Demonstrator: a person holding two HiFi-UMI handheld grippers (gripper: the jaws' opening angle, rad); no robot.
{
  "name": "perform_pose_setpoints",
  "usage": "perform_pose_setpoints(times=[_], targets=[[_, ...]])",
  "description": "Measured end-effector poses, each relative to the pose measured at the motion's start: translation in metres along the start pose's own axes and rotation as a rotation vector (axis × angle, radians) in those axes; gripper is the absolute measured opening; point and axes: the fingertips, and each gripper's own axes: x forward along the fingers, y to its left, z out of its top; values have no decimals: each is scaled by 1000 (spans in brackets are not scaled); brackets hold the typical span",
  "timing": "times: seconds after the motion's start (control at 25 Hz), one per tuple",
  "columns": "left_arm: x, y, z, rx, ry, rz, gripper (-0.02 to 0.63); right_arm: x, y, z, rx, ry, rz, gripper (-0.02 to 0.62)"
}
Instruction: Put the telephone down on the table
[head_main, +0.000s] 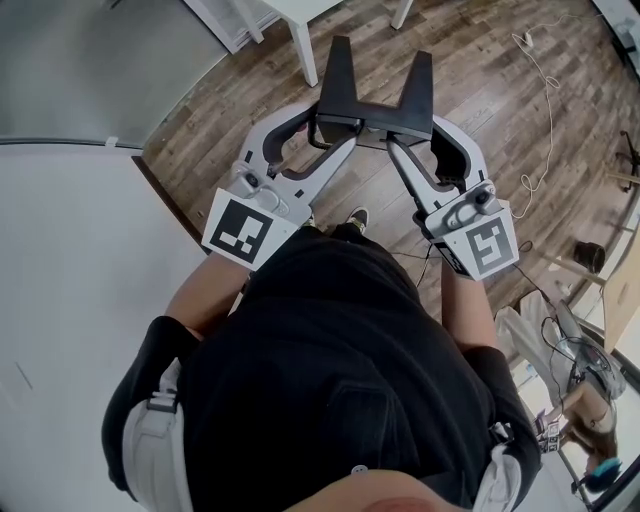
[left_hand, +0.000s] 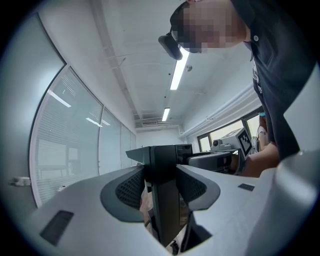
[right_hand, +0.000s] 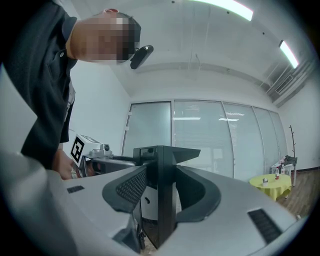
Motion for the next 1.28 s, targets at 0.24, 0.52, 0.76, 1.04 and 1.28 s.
perform_pose_setpoints(times=[0.24,0.52,0.76,1.04,1.28], targets=[[11,-10,6,10,-22,5,198,-11,-9,4,-18,-12,13,196],[36,-25,4,-5,1,5,198,-30,-32,0,1,-11,17,196],[39,-27,-4,-1,1,-1,198,-32,-34,-6,0,-15,20,196],[56,-23,-6,3,6,-24,198,-32,-51,-10,3,-11,4,196],[72,9,-10,-19,2,-56,198,-3,-66,-9,26,-21,-5,195]])
